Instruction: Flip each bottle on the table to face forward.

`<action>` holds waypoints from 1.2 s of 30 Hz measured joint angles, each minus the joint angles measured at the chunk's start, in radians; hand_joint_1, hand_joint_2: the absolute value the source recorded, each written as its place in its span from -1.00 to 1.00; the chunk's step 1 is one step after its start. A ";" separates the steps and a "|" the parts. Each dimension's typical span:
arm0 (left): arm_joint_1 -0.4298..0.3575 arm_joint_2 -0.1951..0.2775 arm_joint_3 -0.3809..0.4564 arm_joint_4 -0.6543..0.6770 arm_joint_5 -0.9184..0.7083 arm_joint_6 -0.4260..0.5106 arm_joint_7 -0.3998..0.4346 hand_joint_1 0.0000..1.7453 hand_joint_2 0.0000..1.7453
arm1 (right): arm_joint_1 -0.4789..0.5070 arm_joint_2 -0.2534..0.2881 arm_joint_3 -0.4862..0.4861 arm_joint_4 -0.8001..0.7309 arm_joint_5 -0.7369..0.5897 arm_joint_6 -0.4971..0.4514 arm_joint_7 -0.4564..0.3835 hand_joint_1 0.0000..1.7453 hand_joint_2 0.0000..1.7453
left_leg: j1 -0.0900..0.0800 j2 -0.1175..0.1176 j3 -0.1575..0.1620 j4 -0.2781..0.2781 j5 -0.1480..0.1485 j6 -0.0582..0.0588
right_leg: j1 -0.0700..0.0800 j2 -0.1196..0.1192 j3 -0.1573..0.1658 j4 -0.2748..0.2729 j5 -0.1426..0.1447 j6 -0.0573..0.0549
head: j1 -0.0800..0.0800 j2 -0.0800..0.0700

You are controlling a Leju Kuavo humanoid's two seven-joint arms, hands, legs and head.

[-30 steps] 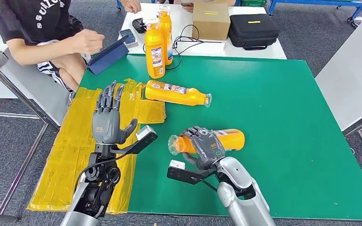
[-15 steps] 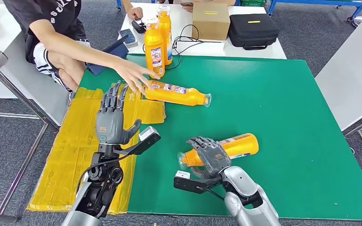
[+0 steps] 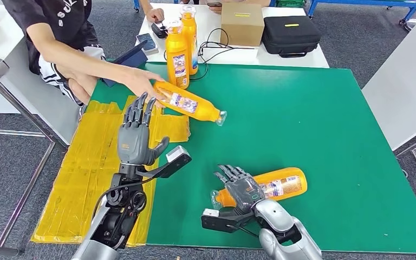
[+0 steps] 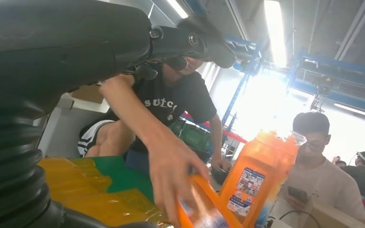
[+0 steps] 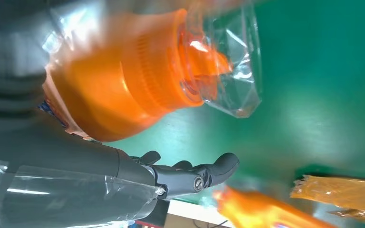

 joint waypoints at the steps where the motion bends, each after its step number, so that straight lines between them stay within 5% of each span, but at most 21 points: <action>1: -0.002 0.000 -0.004 0.002 0.002 -0.002 0.003 -1.00 1.00 | 0.002 -0.001 0.000 -0.008 0.002 0.002 0.010 -1.00 -1.00 | 0.000 0.000 0.000 0.000 0.000 0.000 | 0.000 0.000 0.000 0.000 0.000 0.000 | 0.000 0.000; 10: -0.004 0.000 -0.027 0.005 0.016 -0.011 0.014 -1.00 1.00 | 0.029 -0.009 -0.013 -0.120 0.028 0.024 0.055 -1.00 -1.00 | 0.000 0.000 0.000 0.000 0.000 0.000 | 0.000 0.000 0.000 0.000 0.000 0.000 | 0.000 0.000; 16: -0.005 0.000 -0.030 0.007 0.036 -0.020 0.008 -1.00 1.00 | 0.109 0.009 -0.124 -0.376 0.096 0.105 0.064 -1.00 -1.00 | 0.000 -0.001 0.000 0.000 0.000 0.000 | 0.000 -0.001 0.000 0.000 0.000 0.000 | 0.000 0.000; 26: -0.017 0.000 -0.030 0.031 0.051 -0.019 -0.007 -1.00 1.00 | 0.230 0.079 -0.348 -0.714 0.116 0.157 -0.021 -1.00 -1.00 | 0.000 -0.001 0.000 0.000 0.000 0.000 | 0.000 -0.001 0.000 0.000 0.000 0.000 | 0.000 0.000; 32: -0.031 0.000 -0.029 0.041 0.056 -0.019 -0.009 -1.00 1.00 | 0.254 0.101 -0.476 -0.772 0.107 0.182 -0.081 -1.00 -1.00 | 0.000 0.000 0.001 0.000 0.000 0.000 | 0.000 -0.001 0.000 0.000 0.000 0.000 | 0.000 0.000; 36: -0.032 -0.001 -0.030 0.048 0.057 -0.018 -0.015 -1.00 1.00 | 0.267 0.100 -0.619 -0.752 0.084 0.232 -0.199 -1.00 -1.00 | 0.000 -0.001 0.000 0.000 0.000 0.000 | 0.000 -0.001 0.000 0.000 0.000 0.000 | 0.000 0.000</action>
